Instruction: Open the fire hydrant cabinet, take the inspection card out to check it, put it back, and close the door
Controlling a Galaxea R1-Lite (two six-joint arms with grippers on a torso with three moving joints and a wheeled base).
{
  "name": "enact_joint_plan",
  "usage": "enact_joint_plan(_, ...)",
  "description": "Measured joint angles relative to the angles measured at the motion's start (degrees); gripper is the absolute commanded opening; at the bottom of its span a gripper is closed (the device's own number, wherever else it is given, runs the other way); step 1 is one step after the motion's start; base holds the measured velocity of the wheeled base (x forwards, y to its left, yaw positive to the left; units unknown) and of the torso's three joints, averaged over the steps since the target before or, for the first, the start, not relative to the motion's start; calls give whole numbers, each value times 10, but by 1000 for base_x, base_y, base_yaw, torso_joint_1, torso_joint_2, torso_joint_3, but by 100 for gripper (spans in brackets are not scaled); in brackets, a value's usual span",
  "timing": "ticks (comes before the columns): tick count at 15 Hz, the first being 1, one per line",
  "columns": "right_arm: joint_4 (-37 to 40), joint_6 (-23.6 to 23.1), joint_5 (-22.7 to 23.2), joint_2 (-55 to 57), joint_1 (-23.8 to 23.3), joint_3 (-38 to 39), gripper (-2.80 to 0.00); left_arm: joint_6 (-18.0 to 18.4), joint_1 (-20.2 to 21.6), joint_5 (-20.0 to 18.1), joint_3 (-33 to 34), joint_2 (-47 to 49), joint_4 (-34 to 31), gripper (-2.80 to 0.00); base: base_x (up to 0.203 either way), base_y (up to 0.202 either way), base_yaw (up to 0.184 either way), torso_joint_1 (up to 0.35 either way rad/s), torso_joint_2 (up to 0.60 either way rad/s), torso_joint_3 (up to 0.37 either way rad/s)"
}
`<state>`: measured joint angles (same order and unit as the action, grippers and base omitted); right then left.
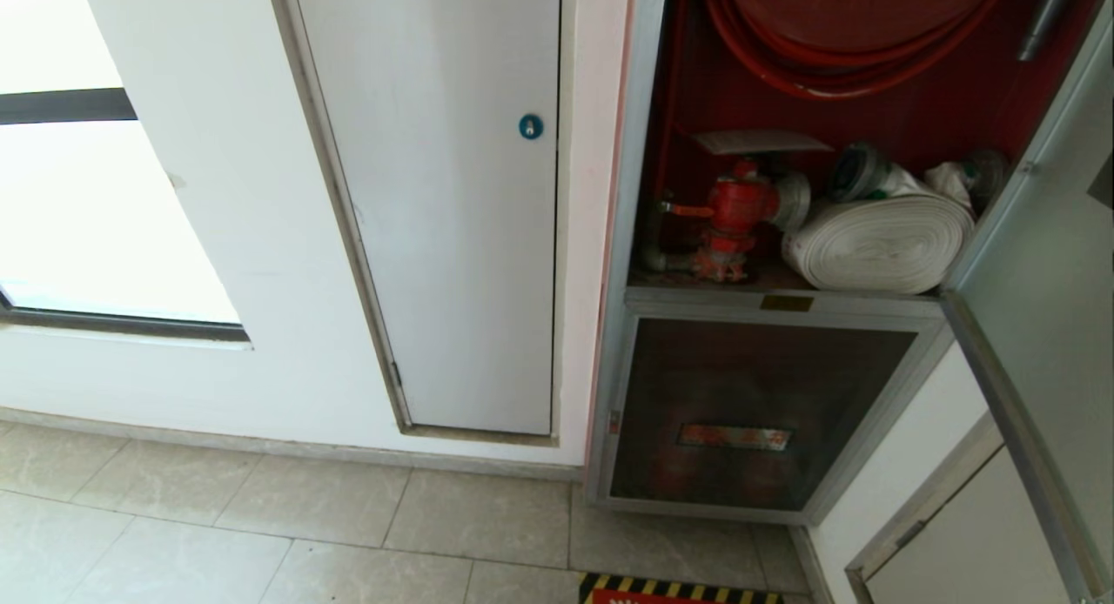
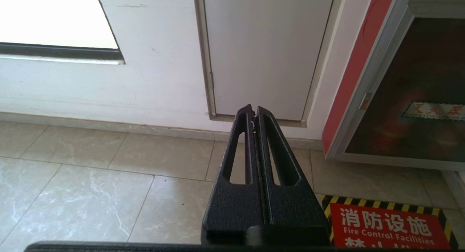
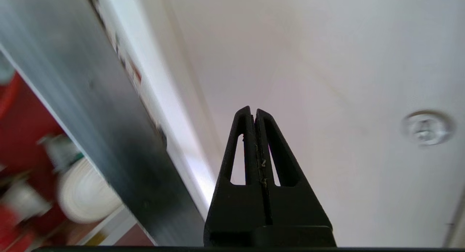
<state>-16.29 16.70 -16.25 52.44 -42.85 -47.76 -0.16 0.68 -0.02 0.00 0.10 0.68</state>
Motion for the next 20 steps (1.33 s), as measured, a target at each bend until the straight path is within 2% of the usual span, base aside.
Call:
enact_joint_plan(8, 0, 10, 1, -16, 101, 13, -280, 0, 0, 0, 0, 0, 0, -280, 0, 0, 0, 0, 0, 0)
enact_joint_plan(13, -1, 17, 2, -18, 141, 15, -280, 0, 0, 0, 0, 0, 0, -280, 0, 0, 0, 0, 0, 0)
enact_joint_plan(20, -4, 25, 6, -15, 232, 21, -280, 0, 0, 0, 0, 0, 0, -280, 0, 0, 0, 0, 0, 0)
